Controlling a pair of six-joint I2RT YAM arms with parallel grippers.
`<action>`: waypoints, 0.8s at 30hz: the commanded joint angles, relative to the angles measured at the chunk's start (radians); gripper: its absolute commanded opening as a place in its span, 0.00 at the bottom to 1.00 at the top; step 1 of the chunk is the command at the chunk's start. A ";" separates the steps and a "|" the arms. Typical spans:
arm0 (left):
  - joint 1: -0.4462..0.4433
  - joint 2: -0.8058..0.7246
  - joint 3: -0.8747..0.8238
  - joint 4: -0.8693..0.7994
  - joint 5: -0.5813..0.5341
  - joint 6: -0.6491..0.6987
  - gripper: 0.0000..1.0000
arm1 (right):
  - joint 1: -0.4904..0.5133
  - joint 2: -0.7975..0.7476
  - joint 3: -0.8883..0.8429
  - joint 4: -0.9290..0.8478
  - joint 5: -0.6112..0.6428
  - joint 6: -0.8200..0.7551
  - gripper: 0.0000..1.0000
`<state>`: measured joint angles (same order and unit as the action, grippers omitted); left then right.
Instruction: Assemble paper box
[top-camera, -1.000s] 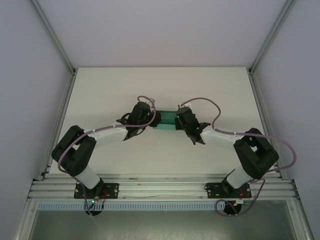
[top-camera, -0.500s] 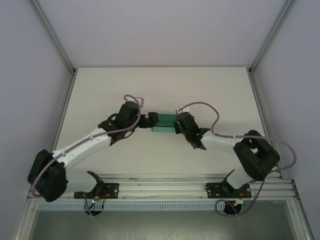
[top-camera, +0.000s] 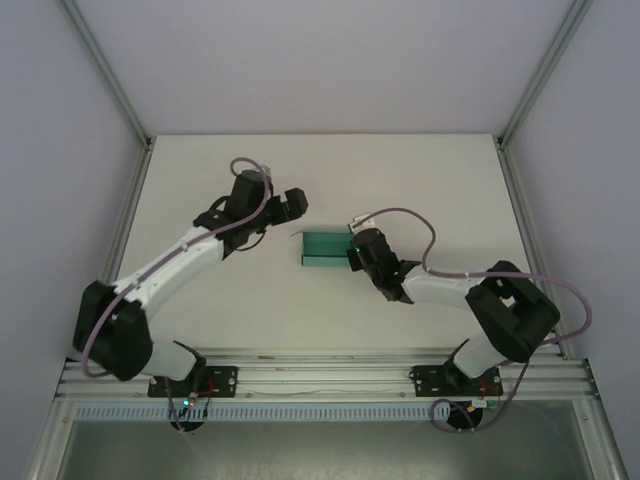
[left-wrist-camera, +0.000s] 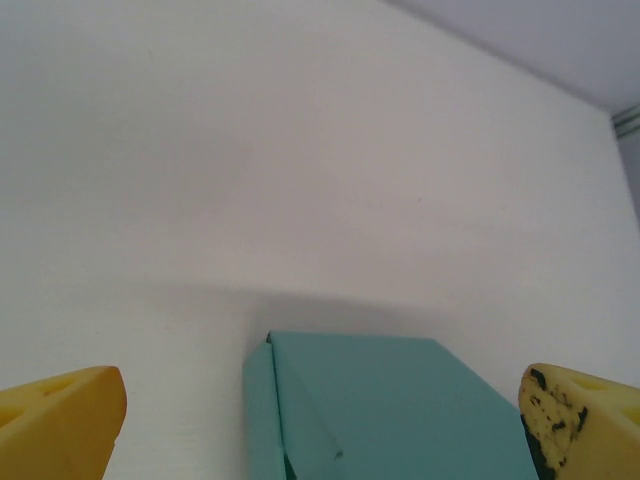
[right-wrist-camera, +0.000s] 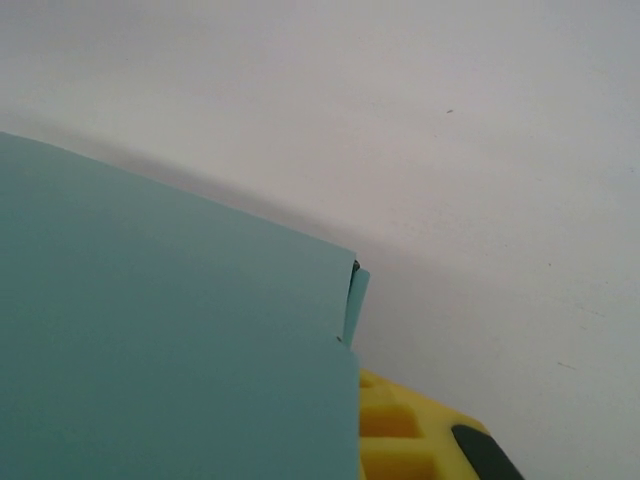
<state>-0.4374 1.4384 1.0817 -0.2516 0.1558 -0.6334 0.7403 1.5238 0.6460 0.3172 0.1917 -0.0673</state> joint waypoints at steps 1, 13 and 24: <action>0.011 0.095 0.055 -0.035 0.095 0.015 1.00 | 0.014 0.036 -0.030 -0.052 -0.029 -0.047 0.08; 0.023 0.285 0.010 0.032 0.303 0.032 0.75 | 0.030 0.029 -0.040 -0.065 -0.038 -0.053 0.14; 0.022 0.291 -0.153 0.197 0.355 -0.015 0.61 | 0.030 -0.102 -0.096 -0.138 -0.072 0.023 0.36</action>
<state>-0.4164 1.7096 0.9726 -0.0769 0.5022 -0.6399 0.7650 1.4742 0.5793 0.2565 0.1406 -0.0807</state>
